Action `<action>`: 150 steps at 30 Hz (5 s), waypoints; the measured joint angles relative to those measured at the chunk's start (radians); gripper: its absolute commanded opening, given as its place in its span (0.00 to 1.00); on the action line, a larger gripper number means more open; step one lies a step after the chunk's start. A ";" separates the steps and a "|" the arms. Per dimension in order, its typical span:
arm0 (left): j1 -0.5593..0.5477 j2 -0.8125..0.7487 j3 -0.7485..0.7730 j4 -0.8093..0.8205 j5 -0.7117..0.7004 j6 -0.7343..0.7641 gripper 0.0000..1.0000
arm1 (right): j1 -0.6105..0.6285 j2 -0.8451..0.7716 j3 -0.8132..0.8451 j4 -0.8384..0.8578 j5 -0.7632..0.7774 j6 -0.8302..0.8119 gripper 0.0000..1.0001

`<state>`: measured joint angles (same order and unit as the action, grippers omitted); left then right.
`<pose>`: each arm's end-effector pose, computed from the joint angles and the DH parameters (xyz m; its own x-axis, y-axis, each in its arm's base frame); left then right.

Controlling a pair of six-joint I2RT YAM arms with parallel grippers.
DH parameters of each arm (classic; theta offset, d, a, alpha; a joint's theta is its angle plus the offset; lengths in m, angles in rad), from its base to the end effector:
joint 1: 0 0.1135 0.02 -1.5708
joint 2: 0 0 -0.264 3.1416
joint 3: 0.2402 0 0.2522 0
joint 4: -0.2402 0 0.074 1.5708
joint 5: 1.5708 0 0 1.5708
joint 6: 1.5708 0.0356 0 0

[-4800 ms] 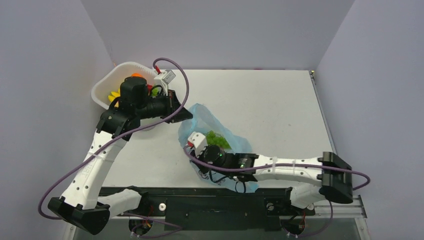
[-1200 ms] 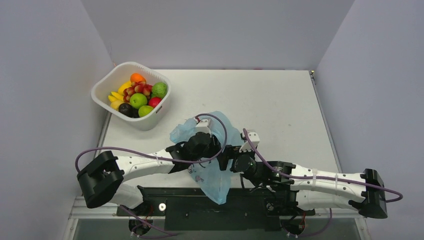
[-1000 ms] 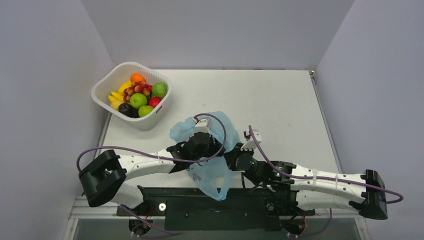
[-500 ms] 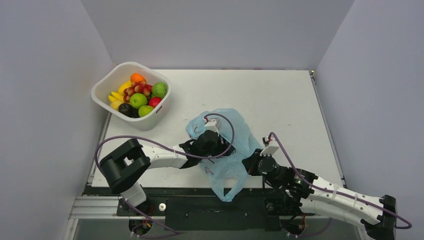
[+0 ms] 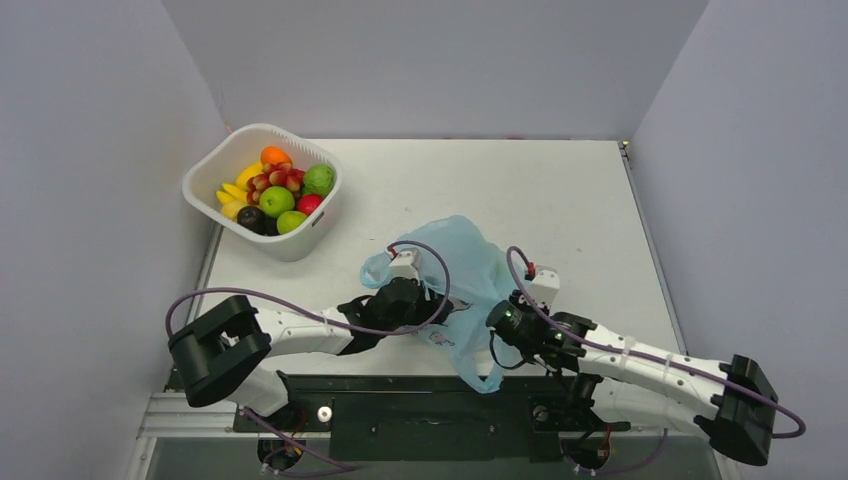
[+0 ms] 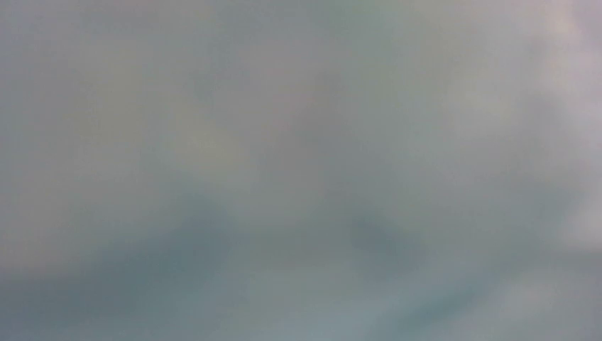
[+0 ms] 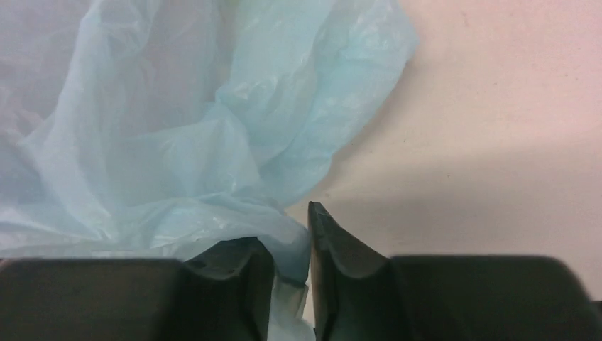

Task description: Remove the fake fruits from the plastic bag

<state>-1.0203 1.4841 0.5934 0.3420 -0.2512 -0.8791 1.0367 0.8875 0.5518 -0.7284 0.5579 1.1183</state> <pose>0.1594 -0.2429 0.1672 -0.7244 -0.2459 -0.6441 0.2457 0.7808 -0.5744 0.0951 0.1238 0.2031 -0.7337 0.2583 -0.6285 0.1382 0.9623 0.2341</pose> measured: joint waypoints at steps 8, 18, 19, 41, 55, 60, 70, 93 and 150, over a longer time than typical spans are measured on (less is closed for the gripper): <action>0.001 -0.083 -0.073 -0.007 -0.043 -0.013 0.62 | -0.009 0.235 0.050 0.082 0.077 -0.055 0.07; 0.021 -0.226 -0.138 -0.041 -0.099 -0.029 0.64 | 0.129 0.386 0.054 0.372 -0.144 -0.351 0.00; 0.023 -0.251 -0.151 -0.044 -0.108 -0.031 0.64 | 0.154 0.388 0.056 0.399 -0.169 -0.380 0.00; 0.046 -0.471 -0.295 -0.127 -0.166 -0.062 0.70 | 0.096 0.093 0.093 0.246 -0.170 -0.394 0.78; 0.079 -0.374 -0.263 -0.080 -0.043 -0.060 0.71 | -0.031 0.154 0.245 0.333 -0.215 -0.483 0.81; 0.085 -0.296 -0.231 -0.047 0.012 -0.060 0.69 | -0.056 0.229 0.243 0.386 -0.257 -0.511 0.67; 0.114 -0.232 -0.213 0.006 0.097 -0.056 0.70 | -0.073 0.303 -0.011 0.510 -0.235 -0.475 0.44; 0.198 -0.079 -0.183 0.138 0.286 -0.060 0.62 | -0.075 0.138 0.076 0.462 -0.330 -0.510 0.83; 0.197 -0.232 -0.261 0.124 0.181 -0.017 0.63 | -0.045 0.266 0.083 0.544 -0.093 -0.443 0.92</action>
<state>-0.8234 1.2522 0.3321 0.4656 -0.0700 -0.8959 0.9913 1.1538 0.6350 -0.1841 0.4644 0.6758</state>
